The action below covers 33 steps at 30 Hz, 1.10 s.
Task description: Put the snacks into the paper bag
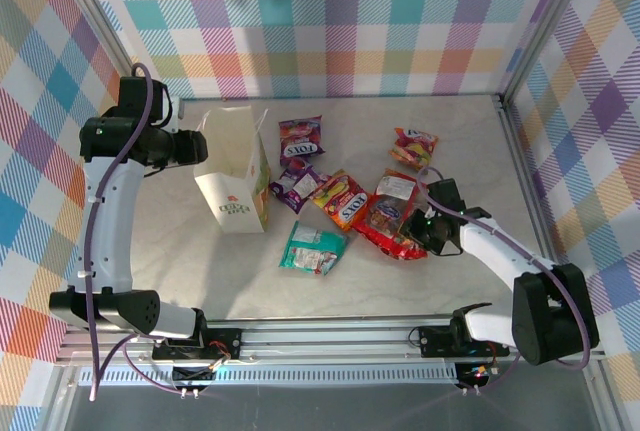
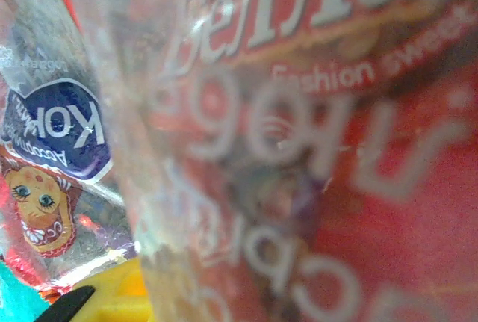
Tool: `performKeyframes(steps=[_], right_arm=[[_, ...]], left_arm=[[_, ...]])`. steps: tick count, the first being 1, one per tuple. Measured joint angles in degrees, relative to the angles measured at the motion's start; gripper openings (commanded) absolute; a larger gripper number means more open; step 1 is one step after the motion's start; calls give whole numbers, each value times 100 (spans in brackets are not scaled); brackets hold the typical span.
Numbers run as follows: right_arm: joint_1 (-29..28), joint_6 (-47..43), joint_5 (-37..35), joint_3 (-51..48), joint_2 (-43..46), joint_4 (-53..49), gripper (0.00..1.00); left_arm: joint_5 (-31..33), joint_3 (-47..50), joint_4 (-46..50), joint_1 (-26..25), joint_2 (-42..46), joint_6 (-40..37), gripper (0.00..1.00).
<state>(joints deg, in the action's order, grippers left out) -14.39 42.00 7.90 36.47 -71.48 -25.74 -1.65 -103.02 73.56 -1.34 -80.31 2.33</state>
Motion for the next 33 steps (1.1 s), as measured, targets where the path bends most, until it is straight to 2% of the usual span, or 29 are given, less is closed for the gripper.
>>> performKeyframes(steps=[12,33], right_arm=[[0,-511,-149,514,160,-787,0],[-109,-1123,-448,1504,787,-2227,0]], left_arm=[[-175,-105,-22,0,0,48,56],[-90,-372,-343,0,-529,94,54]])
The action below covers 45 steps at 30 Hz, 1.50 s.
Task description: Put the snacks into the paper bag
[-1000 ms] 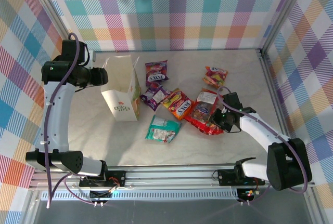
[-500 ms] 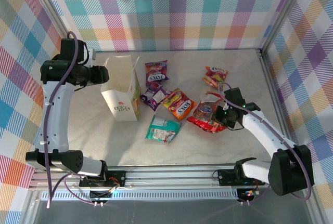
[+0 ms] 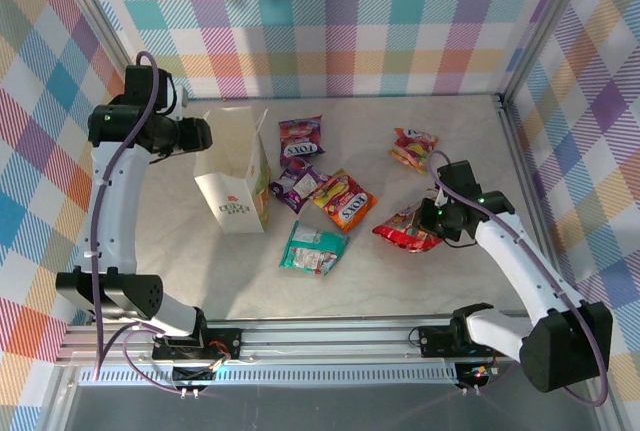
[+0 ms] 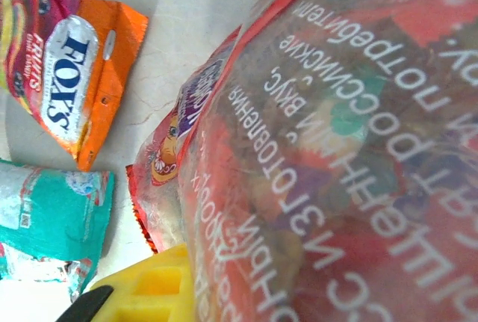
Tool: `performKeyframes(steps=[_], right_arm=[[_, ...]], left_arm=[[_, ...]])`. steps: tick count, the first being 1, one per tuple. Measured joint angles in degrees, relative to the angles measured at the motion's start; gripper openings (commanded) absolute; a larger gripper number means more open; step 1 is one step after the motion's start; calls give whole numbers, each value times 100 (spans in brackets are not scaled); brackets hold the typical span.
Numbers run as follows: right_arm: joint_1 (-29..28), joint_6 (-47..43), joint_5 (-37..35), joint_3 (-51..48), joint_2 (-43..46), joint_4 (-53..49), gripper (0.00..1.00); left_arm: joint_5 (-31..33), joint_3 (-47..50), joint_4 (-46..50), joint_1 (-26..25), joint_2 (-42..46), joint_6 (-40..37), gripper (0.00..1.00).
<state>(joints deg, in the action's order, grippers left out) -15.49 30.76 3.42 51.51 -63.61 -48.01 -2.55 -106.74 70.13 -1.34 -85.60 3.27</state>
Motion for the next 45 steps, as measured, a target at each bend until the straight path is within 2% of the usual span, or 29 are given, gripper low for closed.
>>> performKeyframes(steps=[10,23,32,39,45], right_arm=[[-549,-310,-289,1220,-39,-562,0],[-1480,-1062,-922,3198,-678,-1021,0],[-2020,-1790,-1255,4238,-1078,-1029,0],[-2793,-2570,-1851,5442,-1821,-1029,0],[-3152,-3049,-2159,6310,-2385,-1036,0]], left_arm=[[2,-48,-155,0,-236,44,38],[-31,-74,-284,0,-273,256,15],[-107,-17,-348,0,-273,260,13],[-214,70,-494,0,-273,343,13],[-269,129,-590,0,-262,361,14]])
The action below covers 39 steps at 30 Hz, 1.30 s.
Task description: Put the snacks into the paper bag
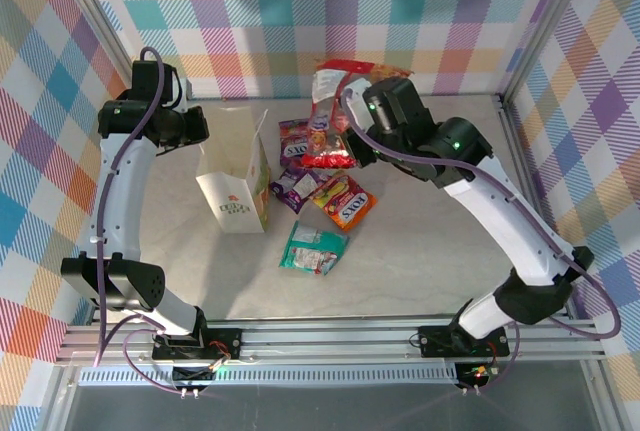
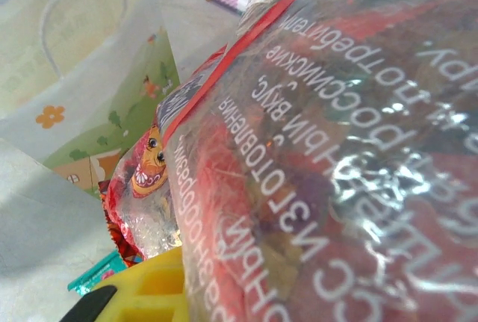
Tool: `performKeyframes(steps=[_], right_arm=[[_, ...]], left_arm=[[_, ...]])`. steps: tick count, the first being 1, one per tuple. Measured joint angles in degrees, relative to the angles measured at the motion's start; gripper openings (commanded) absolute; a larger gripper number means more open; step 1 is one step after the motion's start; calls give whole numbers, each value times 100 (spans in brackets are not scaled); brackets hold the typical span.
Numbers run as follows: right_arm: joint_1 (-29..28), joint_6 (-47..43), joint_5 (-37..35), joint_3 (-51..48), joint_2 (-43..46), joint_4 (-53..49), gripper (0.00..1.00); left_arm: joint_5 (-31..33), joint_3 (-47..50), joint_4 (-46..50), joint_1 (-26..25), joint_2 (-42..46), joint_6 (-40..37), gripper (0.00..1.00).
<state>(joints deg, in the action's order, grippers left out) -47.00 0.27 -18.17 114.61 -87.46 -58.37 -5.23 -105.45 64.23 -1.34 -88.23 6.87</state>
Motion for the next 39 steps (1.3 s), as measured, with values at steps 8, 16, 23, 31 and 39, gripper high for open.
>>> performKeyframes(steps=[8,16,23,31,39], right_arm=[[-282,-487,-188,1163,-474,-42,0],[-448,-520,-181,2063,-1025,96,0],[-588,-83,85,2135,-1381,553,0],[-754,321,315,2367,-1762,940,0],[-859,415,372,2479,-1862,1117,0]], left_arm=[[-144,33,-46,4,0,90,14],[-208,306,-234,17,90,133,13],[-313,588,-448,68,269,203,14],[-393,621,-461,129,337,245,33],[-205,647,-424,129,389,232,37]])
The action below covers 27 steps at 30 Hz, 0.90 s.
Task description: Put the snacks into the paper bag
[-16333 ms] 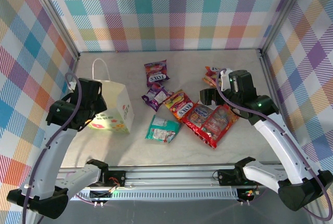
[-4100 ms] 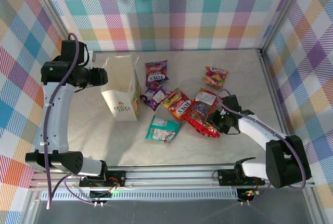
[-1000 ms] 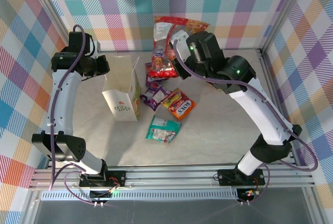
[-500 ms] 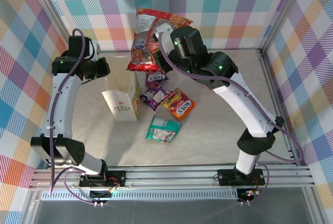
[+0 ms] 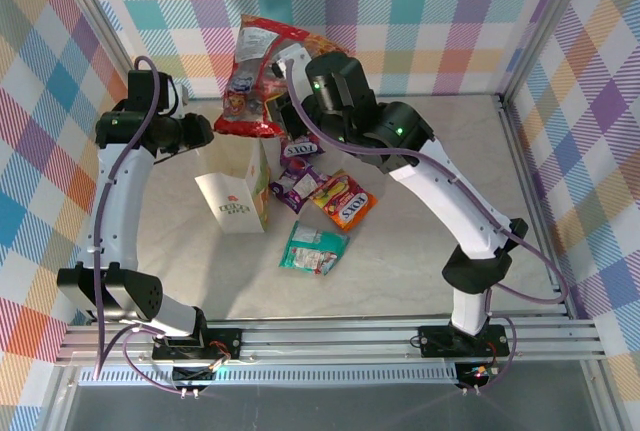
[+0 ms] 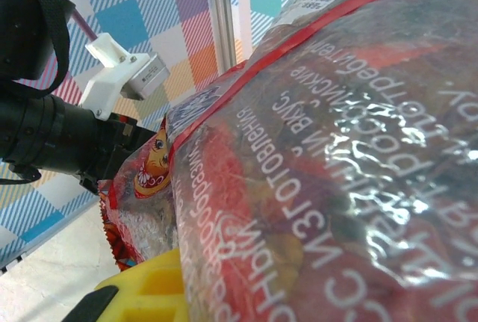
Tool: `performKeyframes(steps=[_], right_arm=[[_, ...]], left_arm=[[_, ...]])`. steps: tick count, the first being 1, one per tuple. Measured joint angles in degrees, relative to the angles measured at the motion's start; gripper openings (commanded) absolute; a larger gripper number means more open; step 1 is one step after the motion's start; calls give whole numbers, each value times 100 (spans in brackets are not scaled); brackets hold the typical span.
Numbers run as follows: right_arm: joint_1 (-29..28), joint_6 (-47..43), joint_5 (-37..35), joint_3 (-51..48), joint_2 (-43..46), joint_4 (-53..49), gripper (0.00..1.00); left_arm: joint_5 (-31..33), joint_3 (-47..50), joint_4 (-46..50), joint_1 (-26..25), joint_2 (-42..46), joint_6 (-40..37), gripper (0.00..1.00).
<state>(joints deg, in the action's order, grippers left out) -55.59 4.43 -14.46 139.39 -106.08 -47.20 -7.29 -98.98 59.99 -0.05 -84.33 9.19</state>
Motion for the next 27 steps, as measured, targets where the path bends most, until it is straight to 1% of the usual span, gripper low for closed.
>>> performKeyframes(steps=[9,13,18,27], right_arm=[[-57,76,0,247,-293,181,0],[-87,81,0,310,-424,203,0],[-109,76,-20,393,-614,219,0],[-111,72,-136,409,-835,219,0]], left_arm=[[92,212,90,0,9,-15,37],[83,339,127,0,4,-42,34],[76,398,131,13,-66,-96,21],[-114,483,122,149,-107,-107,6]])
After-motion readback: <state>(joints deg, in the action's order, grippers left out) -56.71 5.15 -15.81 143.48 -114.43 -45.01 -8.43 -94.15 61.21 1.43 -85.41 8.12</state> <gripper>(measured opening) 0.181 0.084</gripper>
